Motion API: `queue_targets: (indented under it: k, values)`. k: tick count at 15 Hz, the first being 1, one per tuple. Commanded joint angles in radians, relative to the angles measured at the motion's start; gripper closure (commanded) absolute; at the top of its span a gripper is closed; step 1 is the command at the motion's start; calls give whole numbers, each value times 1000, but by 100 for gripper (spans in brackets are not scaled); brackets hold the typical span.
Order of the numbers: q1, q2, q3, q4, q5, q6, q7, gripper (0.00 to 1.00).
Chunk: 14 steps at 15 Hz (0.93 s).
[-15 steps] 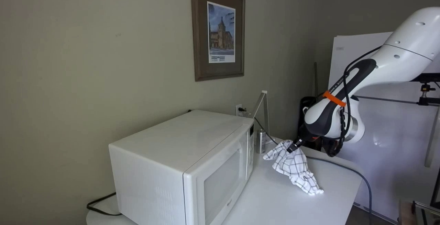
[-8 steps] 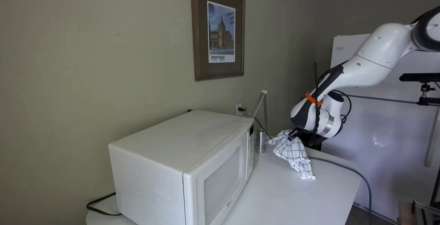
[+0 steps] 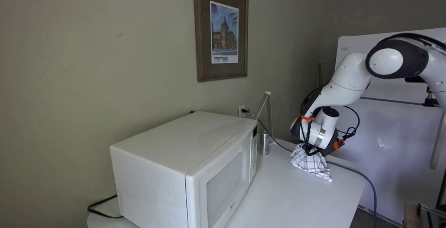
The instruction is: Wipe the counter with the cloth
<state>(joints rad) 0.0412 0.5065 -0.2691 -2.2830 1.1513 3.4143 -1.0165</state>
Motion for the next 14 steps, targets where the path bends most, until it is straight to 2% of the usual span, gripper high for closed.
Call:
queue_targets:
  k: [1, 3, 7, 8, 10, 11, 12, 14]
  values:
    - [154, 145, -194, 64, 111, -128, -2, 97]
    - [249, 213, -308, 50, 60, -231, 92, 97]
    - [452, 348, -534, 55, -119, -457, 373, 97]
    - [482, 372, -570, 76, -165, -497, 433, 97]
    - [496, 368, -586, 122, -199, -546, 467, 97]
    - [399, 275, -491, 125, -361, -488, 539, 97]
    - [380, 267, -463, 150, -420, -476, 569, 97]
    - [298, 240, -355, 194, -592, -402, 659, 97]
